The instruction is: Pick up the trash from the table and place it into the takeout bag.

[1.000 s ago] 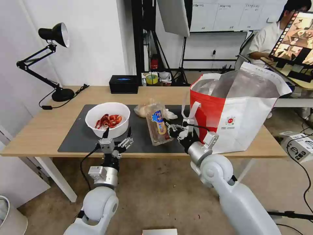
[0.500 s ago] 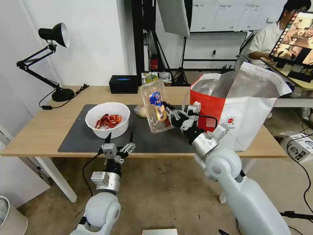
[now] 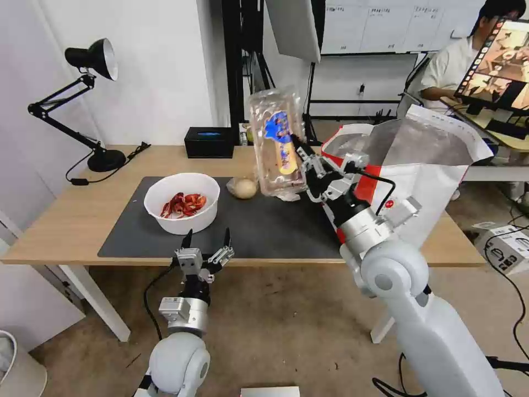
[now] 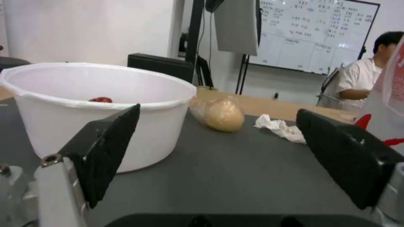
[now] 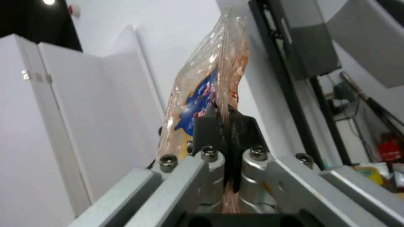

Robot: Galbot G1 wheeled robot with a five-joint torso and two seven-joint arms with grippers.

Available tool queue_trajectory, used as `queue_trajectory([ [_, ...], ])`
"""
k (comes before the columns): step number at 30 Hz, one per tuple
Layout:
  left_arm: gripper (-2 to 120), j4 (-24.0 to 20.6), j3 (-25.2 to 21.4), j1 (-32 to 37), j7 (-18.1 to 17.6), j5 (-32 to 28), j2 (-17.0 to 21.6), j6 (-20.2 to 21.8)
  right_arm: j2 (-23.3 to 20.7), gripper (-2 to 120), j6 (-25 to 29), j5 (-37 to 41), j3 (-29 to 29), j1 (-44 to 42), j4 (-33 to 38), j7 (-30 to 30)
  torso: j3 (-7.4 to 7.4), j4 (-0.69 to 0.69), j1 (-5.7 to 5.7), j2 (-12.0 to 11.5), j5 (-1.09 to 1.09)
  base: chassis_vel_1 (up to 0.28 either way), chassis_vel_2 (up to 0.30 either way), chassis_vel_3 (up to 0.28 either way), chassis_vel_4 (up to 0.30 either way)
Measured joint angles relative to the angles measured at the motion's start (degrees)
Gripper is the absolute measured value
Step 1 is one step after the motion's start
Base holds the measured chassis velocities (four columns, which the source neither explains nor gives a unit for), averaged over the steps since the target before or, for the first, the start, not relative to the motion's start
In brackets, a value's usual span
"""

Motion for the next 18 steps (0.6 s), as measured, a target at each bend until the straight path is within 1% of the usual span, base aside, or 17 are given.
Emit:
queue_trajectory([
  [8,100,-0.08,0.52,0.24,-0.06,0.29,-0.26,0.0,-0.27,0,1.72,1.4,2.44,0.68,1.01,4.25,0.0,0.0,0.0,0.0,0.0,0.0,0.0,0.0,0.0],
  [18,100,0.12,1.17,0.17,-0.11,0.43,-0.44,0.0,-0.95,0,1.86,2.72,5.01,2.02,1.36,8.11,0.0,0.0,0.0,0.0,0.0,0.0,0.0,0.0,0.0],
])
